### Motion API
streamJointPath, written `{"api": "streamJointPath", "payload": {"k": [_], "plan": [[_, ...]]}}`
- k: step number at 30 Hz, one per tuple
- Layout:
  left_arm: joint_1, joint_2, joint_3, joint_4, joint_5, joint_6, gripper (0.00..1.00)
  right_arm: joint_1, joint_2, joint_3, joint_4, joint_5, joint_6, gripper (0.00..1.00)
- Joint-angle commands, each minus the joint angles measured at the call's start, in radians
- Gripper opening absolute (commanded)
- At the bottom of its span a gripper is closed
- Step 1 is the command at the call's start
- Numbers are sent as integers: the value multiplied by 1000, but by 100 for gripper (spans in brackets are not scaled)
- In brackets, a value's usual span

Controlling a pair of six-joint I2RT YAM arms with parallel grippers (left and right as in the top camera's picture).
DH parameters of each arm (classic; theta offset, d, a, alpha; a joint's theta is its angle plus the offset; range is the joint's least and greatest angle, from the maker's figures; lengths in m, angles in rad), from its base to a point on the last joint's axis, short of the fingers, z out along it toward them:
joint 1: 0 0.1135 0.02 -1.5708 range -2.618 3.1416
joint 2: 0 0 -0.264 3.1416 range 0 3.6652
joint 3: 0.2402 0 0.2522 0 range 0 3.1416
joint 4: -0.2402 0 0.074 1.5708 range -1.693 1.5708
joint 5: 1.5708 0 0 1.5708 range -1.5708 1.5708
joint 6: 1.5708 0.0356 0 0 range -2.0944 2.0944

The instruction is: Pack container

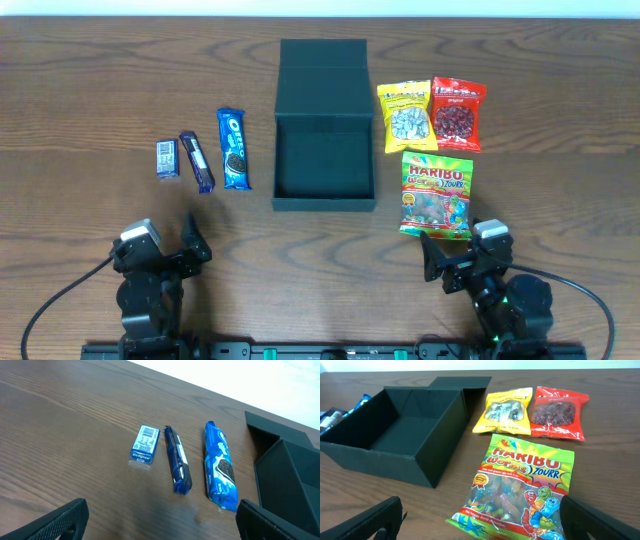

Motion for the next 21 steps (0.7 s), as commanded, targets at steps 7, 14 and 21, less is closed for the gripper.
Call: {"api": "streamJointPath", "payload": {"k": [7,14,21], "plan": [[2,-6,-22,-3,-18,0,95,20,-11,-8,26,-50,582,99],[2,-6,-22,-3,-18,0,95,19,-11,-8,8,-135,990,99],[2,-6,-22,-3,-18,0,95,18,43,6,207,-227,752,99]]}}
